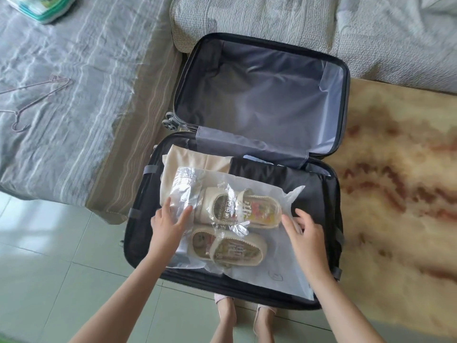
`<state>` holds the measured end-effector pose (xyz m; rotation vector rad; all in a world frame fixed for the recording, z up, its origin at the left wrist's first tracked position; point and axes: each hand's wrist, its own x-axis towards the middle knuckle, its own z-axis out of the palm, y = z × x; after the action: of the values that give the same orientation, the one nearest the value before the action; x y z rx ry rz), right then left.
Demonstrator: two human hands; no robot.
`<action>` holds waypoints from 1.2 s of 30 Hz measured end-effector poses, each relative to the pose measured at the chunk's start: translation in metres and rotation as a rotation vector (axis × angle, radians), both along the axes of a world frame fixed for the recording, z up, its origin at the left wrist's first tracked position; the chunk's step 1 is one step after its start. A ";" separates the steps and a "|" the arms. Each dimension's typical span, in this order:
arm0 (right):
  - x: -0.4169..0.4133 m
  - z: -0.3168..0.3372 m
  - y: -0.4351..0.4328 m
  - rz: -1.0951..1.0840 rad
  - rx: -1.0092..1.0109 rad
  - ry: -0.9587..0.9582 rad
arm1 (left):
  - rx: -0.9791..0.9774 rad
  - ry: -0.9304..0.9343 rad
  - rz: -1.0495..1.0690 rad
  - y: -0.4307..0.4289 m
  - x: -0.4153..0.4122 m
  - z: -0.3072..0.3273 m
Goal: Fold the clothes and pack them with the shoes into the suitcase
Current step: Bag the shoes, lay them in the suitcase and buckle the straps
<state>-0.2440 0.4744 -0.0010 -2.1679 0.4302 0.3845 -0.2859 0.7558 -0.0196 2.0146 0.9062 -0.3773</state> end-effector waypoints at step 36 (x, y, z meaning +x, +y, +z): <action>-0.004 -0.006 -0.006 0.922 -0.472 0.000 | 0.483 -0.234 -0.982 -0.017 -0.001 0.000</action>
<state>-0.2484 0.4681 -0.0068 -2.7302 -0.5824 0.8410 -0.2874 0.7391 -0.0195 2.7874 -0.2350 -0.4533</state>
